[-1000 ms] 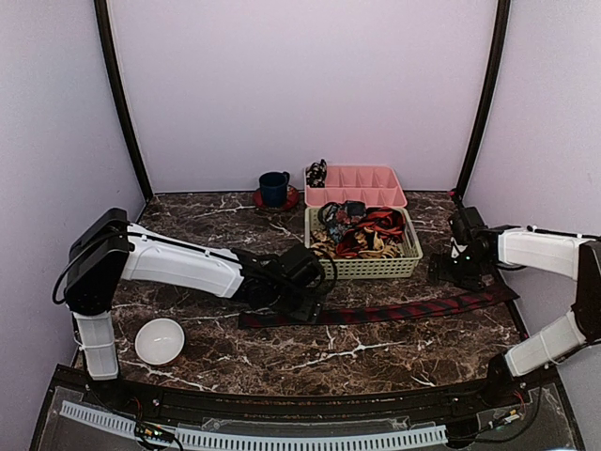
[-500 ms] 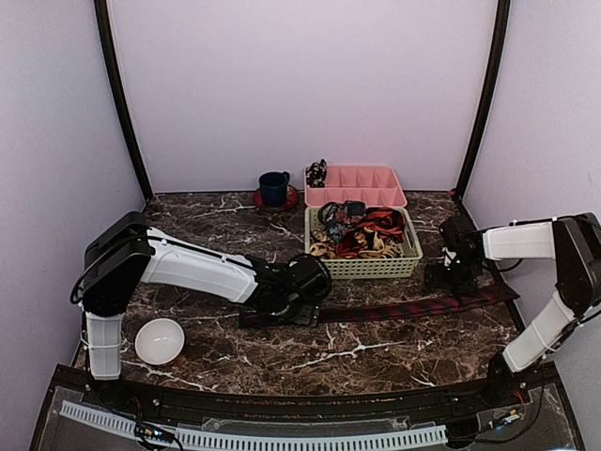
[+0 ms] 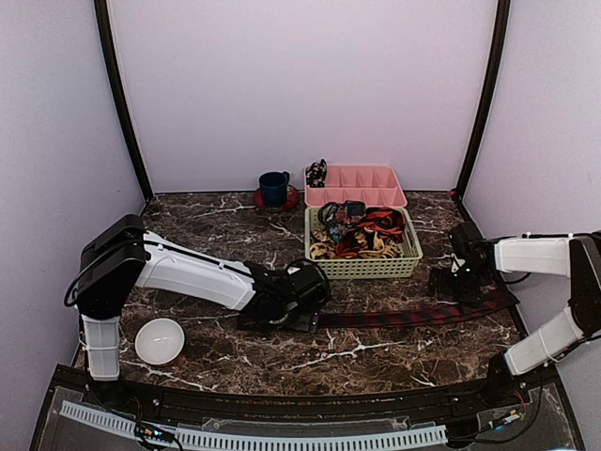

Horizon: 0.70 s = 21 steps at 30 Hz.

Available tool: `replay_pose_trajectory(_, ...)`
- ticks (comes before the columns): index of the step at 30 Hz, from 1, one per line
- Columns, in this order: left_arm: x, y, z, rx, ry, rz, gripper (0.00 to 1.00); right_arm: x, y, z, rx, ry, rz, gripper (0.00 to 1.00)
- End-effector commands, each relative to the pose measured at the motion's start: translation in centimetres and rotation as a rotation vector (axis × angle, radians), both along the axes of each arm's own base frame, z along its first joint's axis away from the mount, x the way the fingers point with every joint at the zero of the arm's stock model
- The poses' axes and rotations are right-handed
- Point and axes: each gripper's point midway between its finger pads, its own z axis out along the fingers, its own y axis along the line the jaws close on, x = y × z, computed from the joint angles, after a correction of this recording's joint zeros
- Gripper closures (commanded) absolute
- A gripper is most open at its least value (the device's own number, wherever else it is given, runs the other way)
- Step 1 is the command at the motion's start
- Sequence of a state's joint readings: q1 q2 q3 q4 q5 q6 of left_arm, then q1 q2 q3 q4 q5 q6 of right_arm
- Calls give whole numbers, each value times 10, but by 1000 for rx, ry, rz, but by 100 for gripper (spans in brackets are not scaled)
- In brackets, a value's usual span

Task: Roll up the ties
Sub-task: Adjust the tie at the center of the board.

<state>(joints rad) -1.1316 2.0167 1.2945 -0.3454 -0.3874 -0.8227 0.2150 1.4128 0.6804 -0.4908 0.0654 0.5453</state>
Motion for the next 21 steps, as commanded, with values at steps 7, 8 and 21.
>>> replay_pose_trajectory(7, -50, 28, -11, -53, 141, 10, 17, -58, 6, -11, 59, 152, -70, 3)
replay_pose_trajectory(8, -51, 26, -8, -60, 139, 8, 17, -56, 7, -9, 61, 143, -66, 3)
replay_pose_trajectory(21, -31, 64, 99, -322, -29, -167, 4, -4, 104, 116, 381, -316, 274, 3)
